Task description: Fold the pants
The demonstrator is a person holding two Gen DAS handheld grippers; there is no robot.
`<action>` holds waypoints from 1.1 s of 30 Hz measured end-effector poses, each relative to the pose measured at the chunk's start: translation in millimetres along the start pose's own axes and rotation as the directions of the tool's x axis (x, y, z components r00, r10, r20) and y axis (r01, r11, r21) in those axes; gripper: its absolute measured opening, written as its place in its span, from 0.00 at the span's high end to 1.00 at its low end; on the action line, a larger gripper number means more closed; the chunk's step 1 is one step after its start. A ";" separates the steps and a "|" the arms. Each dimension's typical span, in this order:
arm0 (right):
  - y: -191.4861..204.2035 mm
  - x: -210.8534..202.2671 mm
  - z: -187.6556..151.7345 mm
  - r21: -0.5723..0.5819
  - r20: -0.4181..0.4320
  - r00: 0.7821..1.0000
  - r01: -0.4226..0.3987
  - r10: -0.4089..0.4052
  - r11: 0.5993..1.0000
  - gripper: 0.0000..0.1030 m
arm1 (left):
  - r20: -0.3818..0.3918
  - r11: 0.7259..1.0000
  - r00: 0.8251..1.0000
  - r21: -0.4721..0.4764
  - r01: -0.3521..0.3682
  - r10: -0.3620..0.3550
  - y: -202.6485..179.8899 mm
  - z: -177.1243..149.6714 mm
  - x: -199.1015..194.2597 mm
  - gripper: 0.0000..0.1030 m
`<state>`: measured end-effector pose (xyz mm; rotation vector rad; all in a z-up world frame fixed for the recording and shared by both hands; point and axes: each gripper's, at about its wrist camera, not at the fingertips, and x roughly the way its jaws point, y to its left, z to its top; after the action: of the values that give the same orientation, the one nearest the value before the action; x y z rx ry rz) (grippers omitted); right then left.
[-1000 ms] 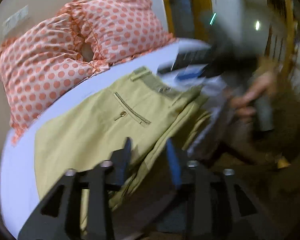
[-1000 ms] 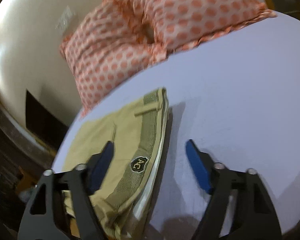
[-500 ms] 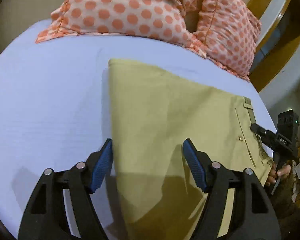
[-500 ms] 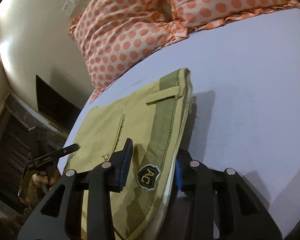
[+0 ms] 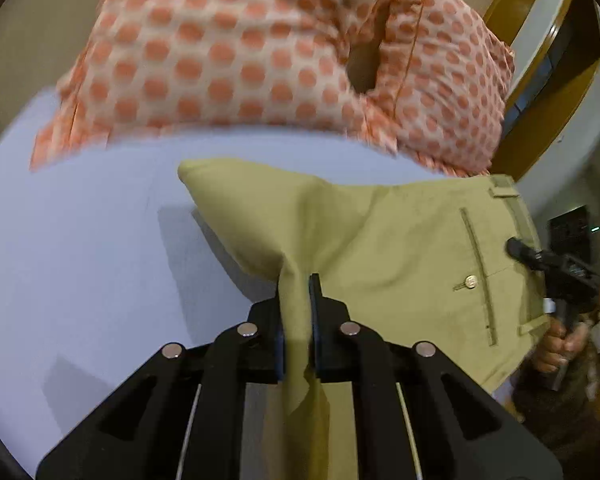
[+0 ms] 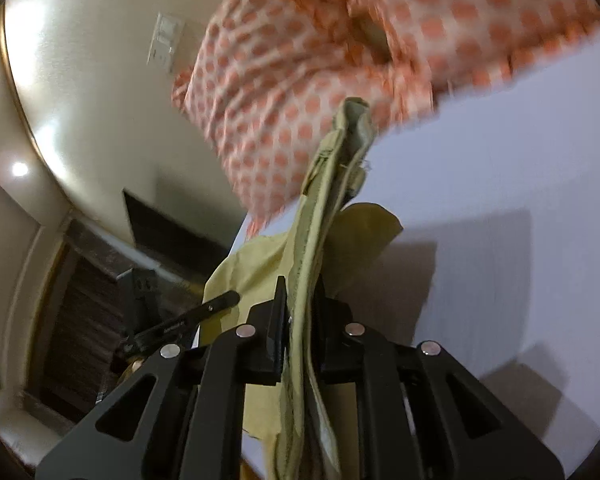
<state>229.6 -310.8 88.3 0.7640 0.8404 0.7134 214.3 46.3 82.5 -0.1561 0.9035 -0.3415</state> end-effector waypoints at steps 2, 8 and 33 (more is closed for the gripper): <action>-5.3 4.2 22.8 0.011 0.054 0.996 0.069 -0.069 0.998 0.88 | 0.035 0.997 0.997 0.020 -0.071 0.071 -5.9 17.6 16.8 0.88; -28.8 15.3 35.5 -0.026 0.068 0.853 0.520 -0.518 0.854 0.79 | 0.046 0.941 0.941 0.046 -0.336 0.334 -2.3 30.1 39.5 0.79; 72.4 1.5 -132.1 -0.358 0.120 0.732 0.662 -0.671 0.658 0.01 | -0.065 0.950 0.948 0.051 -0.308 0.311 -53.1 -119.2 -32.2 0.02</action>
<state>101.2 -231.9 87.6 0.0528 0.8892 0.1926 89.8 9.2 48.0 0.0370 0.9758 -0.0723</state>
